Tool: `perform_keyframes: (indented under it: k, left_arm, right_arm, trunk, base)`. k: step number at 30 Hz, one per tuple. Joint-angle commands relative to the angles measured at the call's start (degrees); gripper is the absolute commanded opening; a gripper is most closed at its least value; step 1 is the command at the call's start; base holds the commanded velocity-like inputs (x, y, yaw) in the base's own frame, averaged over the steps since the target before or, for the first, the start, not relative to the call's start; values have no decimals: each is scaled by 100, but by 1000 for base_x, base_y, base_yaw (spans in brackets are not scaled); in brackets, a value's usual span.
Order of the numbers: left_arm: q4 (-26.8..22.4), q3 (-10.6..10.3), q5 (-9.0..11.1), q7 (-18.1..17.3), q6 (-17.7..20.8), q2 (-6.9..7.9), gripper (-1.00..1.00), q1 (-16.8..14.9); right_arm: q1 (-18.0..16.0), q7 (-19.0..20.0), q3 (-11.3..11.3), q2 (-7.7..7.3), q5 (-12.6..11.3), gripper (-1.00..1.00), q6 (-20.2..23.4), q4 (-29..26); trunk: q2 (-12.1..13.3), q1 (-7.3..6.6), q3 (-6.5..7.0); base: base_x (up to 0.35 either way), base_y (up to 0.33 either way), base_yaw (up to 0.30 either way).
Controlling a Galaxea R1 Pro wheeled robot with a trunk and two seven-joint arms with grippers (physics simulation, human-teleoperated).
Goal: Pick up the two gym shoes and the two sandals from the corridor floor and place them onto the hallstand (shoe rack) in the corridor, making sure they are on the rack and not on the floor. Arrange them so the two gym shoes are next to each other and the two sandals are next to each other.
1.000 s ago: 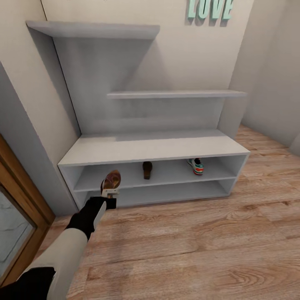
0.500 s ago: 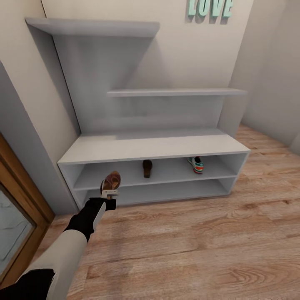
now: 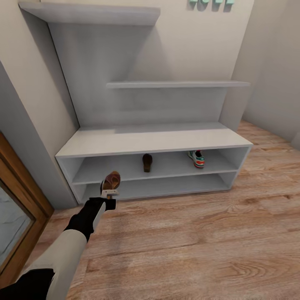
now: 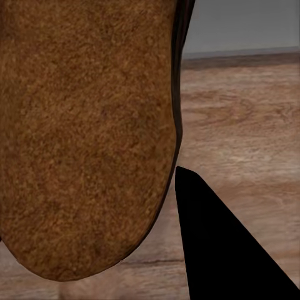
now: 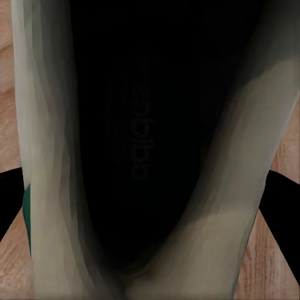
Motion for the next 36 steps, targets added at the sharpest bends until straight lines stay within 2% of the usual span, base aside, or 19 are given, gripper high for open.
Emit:
perform_keyframes:
  k: [1, 3, 20, 36]
  left_arm:
    - [-9, 26, -43, -16, 34, -7, -100, -3]
    - [-9, 27, -42, -16, 34, -9, -100, -3]
    - [-9, 30, -60, -18, -34, -12, -100, 1]
    - [-16, 35, -67, -25, -66, -4, -100, 4]
  right_arm:
    - [3, -21, 2, -2, -50, -100, 27, -9]
    - [3, -21, 2, -3, -50, -100, 27, -9]
    - [3, -22, 10, 5, -25, -100, 30, 2]
    - [3, -8, 11, 83, -5, -100, 18, 10]
  trunk:
    - [-44, 21, -32]
    - [-124, 65, -86]
    - [-124, 65, -236]
    - [-124, 65, -252]
  base:
    - [0, 0, 0]
    - [0, 0, 0]
    - [11, 0, 0]
    - [251, -119, 0]
